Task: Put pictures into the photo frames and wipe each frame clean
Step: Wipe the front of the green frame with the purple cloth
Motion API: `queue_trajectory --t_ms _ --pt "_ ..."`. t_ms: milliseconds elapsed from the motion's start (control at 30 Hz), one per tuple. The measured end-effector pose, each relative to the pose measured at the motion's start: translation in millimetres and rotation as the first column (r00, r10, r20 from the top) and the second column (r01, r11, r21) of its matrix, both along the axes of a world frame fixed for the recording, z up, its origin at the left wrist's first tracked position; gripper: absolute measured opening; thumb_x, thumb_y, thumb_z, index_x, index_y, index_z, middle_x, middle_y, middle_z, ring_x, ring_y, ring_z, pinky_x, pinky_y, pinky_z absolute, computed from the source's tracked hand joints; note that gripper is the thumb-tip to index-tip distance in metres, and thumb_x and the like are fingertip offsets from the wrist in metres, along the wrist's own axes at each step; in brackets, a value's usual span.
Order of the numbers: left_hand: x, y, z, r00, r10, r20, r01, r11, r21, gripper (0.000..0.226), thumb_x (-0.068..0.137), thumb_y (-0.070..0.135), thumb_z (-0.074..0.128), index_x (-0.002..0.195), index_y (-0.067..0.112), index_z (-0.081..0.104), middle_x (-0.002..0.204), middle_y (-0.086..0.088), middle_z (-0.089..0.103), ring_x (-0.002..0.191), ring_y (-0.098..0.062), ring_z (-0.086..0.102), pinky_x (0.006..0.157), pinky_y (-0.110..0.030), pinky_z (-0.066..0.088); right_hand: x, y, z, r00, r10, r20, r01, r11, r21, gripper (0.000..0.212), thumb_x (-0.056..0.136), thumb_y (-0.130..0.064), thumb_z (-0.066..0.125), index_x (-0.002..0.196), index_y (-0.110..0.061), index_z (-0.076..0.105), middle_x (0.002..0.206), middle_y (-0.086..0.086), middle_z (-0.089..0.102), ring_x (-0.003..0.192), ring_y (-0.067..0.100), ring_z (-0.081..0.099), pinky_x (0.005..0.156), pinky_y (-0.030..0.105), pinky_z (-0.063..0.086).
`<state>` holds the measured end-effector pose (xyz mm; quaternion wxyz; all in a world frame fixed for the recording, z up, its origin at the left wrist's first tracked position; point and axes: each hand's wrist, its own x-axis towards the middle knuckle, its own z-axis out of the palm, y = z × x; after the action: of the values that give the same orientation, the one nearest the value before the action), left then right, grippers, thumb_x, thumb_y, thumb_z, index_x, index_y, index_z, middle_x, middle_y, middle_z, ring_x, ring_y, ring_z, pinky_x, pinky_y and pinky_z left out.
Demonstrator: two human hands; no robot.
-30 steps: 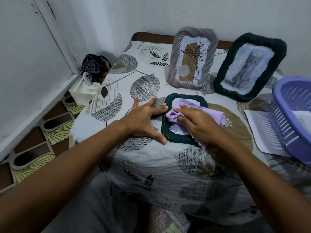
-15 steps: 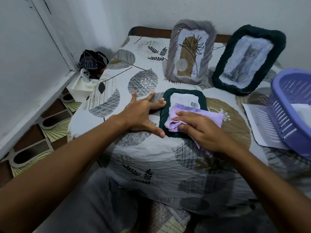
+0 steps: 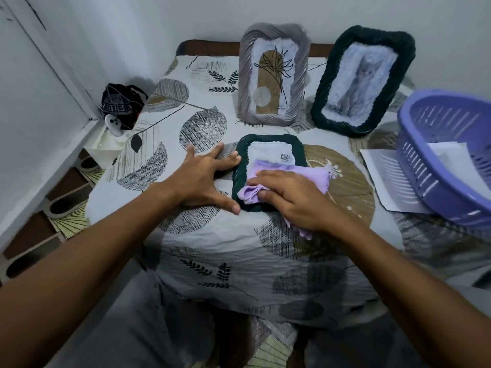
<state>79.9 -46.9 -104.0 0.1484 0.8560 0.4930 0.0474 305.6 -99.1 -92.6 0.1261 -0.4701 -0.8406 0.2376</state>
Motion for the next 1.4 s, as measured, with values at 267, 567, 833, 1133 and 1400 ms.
queue_trajectory --t_ms 267,567,833,1133,1400 --pt "-0.4 0.5 -3.9 1.000 0.000 0.008 0.000 1.000 0.001 0.144 0.028 0.103 0.034 0.149 0.025 0.030 0.156 0.006 0.023 0.146 -0.009 0.004 0.112 -0.064 -0.005 10.7 2.0 6.3 0.996 0.033 -0.089 -0.041 0.995 -0.096 0.033 0.098 -0.024 0.051 0.128 -0.014 0.060 0.134 0.004 0.057 0.124 0.016 0.049 0.100 0.024 0.034" --pt "-0.7 0.8 -3.8 1.000 0.021 0.000 -0.021 0.999 0.028 0.142 0.027 0.104 0.032 0.148 0.027 0.032 0.155 0.005 0.025 0.147 -0.012 0.009 0.113 -0.062 -0.002 17.1 1.8 4.1 0.993 0.005 -0.120 -0.021 0.992 -0.125 0.041 0.095 -0.035 0.053 0.134 -0.023 0.055 0.143 -0.003 0.048 0.131 0.006 0.042 0.106 0.020 0.032" --pt "5.0 -2.1 -6.2 0.999 0.044 0.027 -0.046 0.997 0.065 0.139 0.029 0.100 0.038 0.146 0.025 0.037 0.153 0.006 0.031 0.147 -0.012 0.012 0.113 -0.063 -0.004 5.1 0.9 -0.5 0.996 0.028 -0.087 -0.033 0.998 -0.058 0.046 0.095 -0.036 0.053 0.137 -0.018 0.051 0.144 0.004 0.048 0.137 0.012 0.037 0.113 0.034 0.029" --pt "2.2 -0.1 -11.0 0.996 0.050 0.071 -0.053 0.998 0.046 0.136 0.031 0.101 0.038 0.145 0.027 0.037 0.151 0.011 0.033 0.147 -0.011 0.010 0.113 -0.063 -0.002 8.5 5.6 -7.1 0.999 -0.031 -0.038 0.032 0.999 0.019 0.071 0.083 -0.070 0.039 0.140 -0.028 0.048 0.143 0.002 0.050 0.134 0.015 0.042 0.111 0.038 0.034" --pt "1.5 -0.6 -10.0 0.996 0.050 0.069 -0.054 0.997 0.052 0.134 0.032 0.099 0.040 0.146 0.027 0.037 0.152 0.009 0.030 0.147 -0.012 0.011 0.114 -0.061 -0.003 20.4 -2.6 -5.3 1.000 -0.010 -0.018 0.010 0.999 0.046 0.079 0.075 -0.075 0.043 0.138 -0.027 0.048 0.137 -0.004 0.054 0.126 0.014 0.046 0.105 0.028 0.033"
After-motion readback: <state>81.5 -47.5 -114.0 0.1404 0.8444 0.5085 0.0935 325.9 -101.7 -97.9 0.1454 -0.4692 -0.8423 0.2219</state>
